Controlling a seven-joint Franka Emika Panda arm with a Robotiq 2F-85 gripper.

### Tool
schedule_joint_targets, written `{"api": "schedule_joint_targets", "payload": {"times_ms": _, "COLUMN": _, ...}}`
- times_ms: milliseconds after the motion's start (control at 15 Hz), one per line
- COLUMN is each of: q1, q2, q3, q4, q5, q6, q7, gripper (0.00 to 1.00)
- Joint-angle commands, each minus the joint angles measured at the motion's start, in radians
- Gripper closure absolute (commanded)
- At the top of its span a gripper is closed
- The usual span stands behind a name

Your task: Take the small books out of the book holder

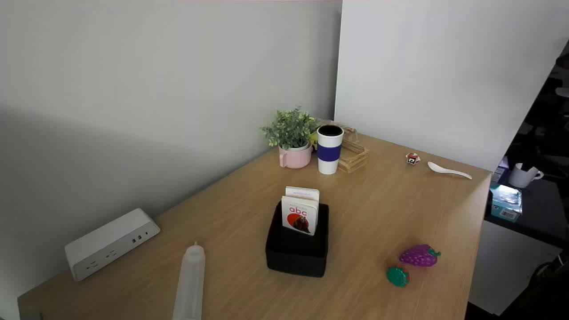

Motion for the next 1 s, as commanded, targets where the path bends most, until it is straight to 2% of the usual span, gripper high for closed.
{"api": "schedule_joint_targets", "payload": {"times_ms": 0, "q1": -0.015, "q2": 0.002, "q3": 0.01, "q4": 0.003, "q5": 0.011, "q6": -0.004, "q7": -0.011, "gripper": 0.0}}
{"api": "schedule_joint_targets", "payload": {"times_ms": 467, "q1": 0.0, "q2": 0.143, "q3": 0.016, "q4": 0.045, "q5": 0.019, "q6": 0.018, "q7": -0.011, "gripper": 0.0}}
{"api": "schedule_joint_targets", "payload": {"times_ms": 933, "q1": 0.036, "q2": 0.371, "q3": 0.03, "q4": 0.123, "q5": 0.037, "q6": 0.053, "q7": -0.024, "gripper": 0.0}}
